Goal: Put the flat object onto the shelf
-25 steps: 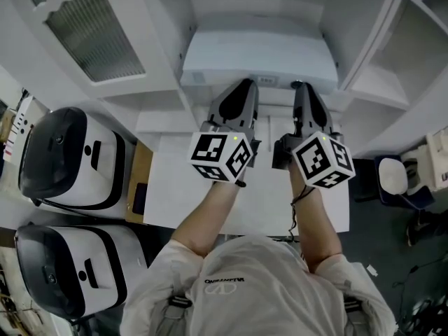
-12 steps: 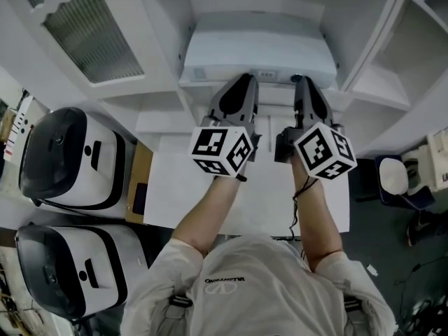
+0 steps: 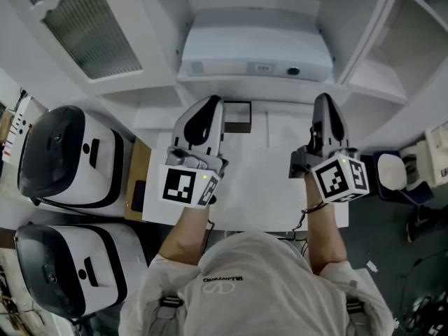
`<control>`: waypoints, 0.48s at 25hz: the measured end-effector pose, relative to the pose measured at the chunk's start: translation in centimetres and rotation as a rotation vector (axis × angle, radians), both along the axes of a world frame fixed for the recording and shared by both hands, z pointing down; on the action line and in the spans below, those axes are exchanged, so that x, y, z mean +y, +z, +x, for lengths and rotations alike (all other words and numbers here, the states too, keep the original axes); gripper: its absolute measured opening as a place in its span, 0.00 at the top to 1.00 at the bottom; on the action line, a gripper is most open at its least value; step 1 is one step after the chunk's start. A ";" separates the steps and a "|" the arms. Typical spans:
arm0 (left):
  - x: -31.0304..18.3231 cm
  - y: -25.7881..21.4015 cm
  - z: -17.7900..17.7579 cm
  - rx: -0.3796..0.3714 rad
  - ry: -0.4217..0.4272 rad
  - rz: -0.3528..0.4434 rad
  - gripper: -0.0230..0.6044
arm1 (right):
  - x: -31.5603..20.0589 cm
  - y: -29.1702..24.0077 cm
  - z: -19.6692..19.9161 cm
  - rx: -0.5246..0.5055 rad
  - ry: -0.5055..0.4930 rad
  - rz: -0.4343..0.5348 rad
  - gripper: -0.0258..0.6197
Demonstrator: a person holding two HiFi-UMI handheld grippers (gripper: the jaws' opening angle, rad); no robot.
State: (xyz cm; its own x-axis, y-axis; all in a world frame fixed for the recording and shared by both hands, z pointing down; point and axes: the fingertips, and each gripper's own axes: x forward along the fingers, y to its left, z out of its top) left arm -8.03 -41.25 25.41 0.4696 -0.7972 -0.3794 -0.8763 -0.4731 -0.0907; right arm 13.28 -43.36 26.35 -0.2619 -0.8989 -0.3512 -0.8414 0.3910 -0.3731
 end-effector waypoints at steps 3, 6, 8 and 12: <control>0.9 0.9 -2.3 0.005 -0.036 -0.019 0.94 | 1.5 0.7 0.7 0.039 -0.001 0.002 0.95; 1.3 2.1 -4.6 0.023 -0.086 -0.051 0.94 | 2.8 1.6 1.5 0.058 -0.007 -0.011 0.95; 1.6 2.9 -5.8 0.034 -0.117 -0.070 0.94 | 3.4 2.1 1.9 0.085 -0.005 -0.014 0.95; 2.0 4.4 -7.2 0.055 -0.161 -0.098 0.94 | 3.8 2.9 2.6 0.089 0.000 -0.027 0.95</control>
State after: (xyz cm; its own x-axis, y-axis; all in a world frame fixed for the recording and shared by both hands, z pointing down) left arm -15.26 -39.22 29.77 0.3135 -0.8949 -0.3177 -0.9439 -0.3303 -0.0010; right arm 15.87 -39.56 29.27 -0.2909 -0.9078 -0.3021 -0.8718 0.3816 -0.3071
